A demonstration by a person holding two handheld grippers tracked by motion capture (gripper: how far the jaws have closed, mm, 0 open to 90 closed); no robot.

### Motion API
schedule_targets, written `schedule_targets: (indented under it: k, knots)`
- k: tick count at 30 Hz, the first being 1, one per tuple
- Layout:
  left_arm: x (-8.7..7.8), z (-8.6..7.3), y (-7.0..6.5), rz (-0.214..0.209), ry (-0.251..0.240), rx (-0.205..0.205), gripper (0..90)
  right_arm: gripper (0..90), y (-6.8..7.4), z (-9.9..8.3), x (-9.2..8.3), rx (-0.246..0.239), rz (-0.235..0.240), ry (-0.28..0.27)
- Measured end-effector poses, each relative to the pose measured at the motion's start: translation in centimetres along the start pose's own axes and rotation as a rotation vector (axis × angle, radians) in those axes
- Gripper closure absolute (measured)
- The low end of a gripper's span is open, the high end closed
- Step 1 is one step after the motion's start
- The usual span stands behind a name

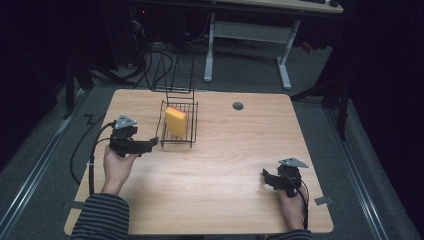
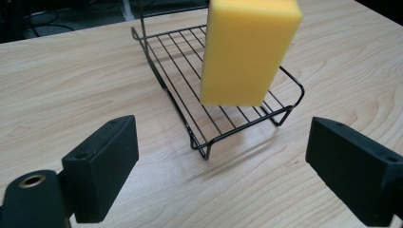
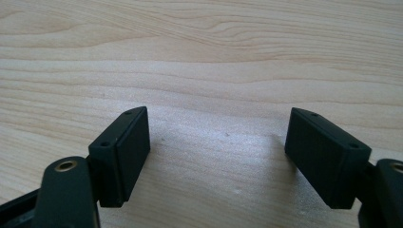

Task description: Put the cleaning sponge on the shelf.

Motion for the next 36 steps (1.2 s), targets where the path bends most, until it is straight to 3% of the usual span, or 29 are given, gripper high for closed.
schedule_targets:
  k: [36]
  knots:
    - [-3.1, -2.5, 2.6, 0.030, -0.039, -0.060, 12.9, 23.5, 0.0, 0.0, 0.0, 0.000, 0.000, 0.000]
Point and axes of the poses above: each handheld gripper's, and its own axes: x roughly forward along the jaws, z roughly out of its top, y roughly to its left, the point moved 1 cm from there along x, roughly forward along the jaws, and after that the axes turned 9 degrees about -x, right-handed, at the moved point
